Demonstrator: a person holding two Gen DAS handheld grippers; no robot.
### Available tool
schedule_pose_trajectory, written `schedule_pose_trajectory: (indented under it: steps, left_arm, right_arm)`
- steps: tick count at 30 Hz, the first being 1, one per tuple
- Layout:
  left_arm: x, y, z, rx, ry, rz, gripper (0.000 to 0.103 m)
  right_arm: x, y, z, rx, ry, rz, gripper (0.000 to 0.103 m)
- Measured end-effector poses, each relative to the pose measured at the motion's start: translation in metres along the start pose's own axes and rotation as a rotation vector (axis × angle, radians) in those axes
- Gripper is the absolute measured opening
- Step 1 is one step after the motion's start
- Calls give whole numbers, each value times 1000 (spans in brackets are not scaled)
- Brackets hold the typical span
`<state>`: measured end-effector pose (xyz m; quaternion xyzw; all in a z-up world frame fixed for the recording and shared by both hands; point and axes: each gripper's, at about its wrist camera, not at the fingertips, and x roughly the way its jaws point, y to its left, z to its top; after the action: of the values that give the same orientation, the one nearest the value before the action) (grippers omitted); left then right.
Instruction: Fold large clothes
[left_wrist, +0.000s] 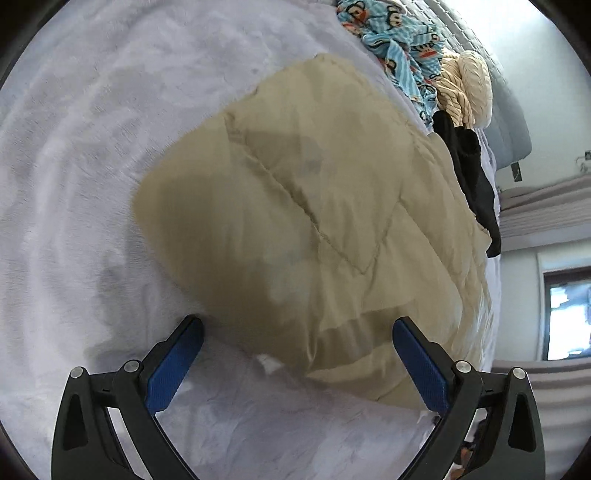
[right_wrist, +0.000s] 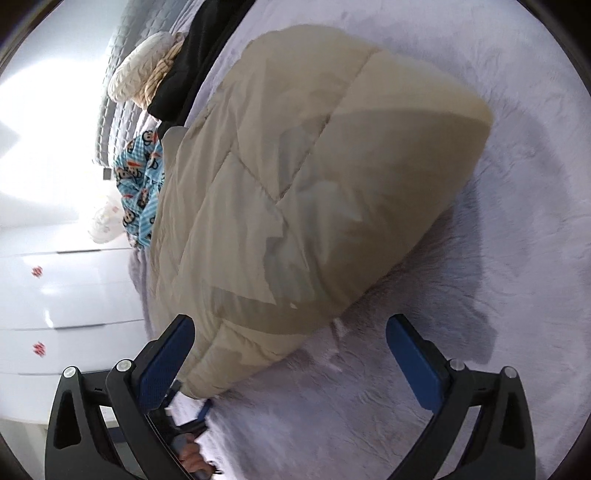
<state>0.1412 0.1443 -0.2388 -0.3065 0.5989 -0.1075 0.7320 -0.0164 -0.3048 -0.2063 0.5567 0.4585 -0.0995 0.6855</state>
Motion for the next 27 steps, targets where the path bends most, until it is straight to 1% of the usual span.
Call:
schedule_pose_trajectory:
  steps: [2, 6, 9, 12, 13, 14, 15, 16, 17, 18, 19, 20, 21, 22, 23, 25, 27]
  left_arm:
    - [6, -4, 2, 8, -1, -8, 102]
    - [16, -22, 19, 27, -21, -36, 102]
    - [29, -31, 35, 6, -32, -38, 102]
    - [45, -30, 45, -16, -39, -16, 102]
    - [48, -29, 46, -31, -45, -16, 102]
    - [49, -30, 48, -43, -54, -17, 99]
    - [48, -31, 49, -49, -66, -15, 79]
    - [47, -33, 50, -42, -69, -22, 57]
    - [45, -34, 50, -39, -69, -41, 49]
    - [42, -35, 50, -39, -74, -47, 38]
    - [37, -38, 49, -25, -87, -48, 29]
    - [32, -42, 48, -4, -98, -49, 25]
    - [26, -49, 46, 24, -113, -45, 21]
    - [20, -54, 44, 48, -126, -42, 19]
    - [13, -60, 41, 73, -142, -39, 19]
    - [-2, -72, 33, 114, -169, -46, 18]
    - [-16, -79, 27, 144, -187, -60, 18]
  right_arm:
    - [7, -2, 3, 24, 7, 37, 103]
    - [17, 0, 12, 62, 3, 100, 103]
    - [26, -1, 20, 101, -9, 161, 103]
    - [42, 0, 30, 132, 5, 220, 103]
    - [49, 0, 33, 136, 15, 227, 103]
    - [54, 0, 35, 139, 20, 224, 103]
    - [56, 0, 37, 140, 25, 223, 103]
    - [58, 0, 39, 148, 28, 221, 103]
    - [58, 0, 40, 164, 28, 224, 100]
    - [58, -1, 40, 177, 27, 229, 96]
    - [57, -2, 41, 195, 27, 231, 72]
    - [57, -4, 41, 208, 32, 225, 50]
    - [58, -7, 42, 225, 42, 238, 44]
    - [57, -8, 41, 235, 42, 257, 34]
    - [55, -6, 40, 228, 40, 265, 28]
    - [50, -1, 39, 204, 37, 274, 24]
    - [44, 2, 38, 191, 43, 294, 23]
